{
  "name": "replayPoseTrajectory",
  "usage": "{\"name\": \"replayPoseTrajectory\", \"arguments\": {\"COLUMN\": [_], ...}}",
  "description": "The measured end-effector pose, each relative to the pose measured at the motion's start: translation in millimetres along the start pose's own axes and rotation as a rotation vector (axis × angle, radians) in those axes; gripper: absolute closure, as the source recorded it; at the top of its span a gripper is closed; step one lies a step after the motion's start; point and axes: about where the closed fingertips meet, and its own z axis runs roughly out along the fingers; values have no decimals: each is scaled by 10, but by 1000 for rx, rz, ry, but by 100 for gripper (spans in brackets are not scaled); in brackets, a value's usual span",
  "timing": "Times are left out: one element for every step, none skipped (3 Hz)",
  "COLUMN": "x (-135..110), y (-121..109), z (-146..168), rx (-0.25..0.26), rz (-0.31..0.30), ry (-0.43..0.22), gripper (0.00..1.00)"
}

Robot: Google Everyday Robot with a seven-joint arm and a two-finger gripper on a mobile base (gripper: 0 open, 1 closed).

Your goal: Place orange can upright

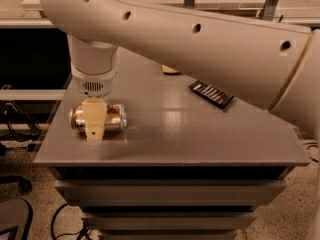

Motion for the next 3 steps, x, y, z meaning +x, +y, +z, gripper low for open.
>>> {"name": "replayPoseTrajectory", "arguments": {"x": [-13,-85,-146], "y": [21,44,41], "z": [85,143,175], "rx": [-1,-4,-9], "rz": [4,-13,-28], "ry": [-1,-8,-14], "gripper": [0,18,42]}}
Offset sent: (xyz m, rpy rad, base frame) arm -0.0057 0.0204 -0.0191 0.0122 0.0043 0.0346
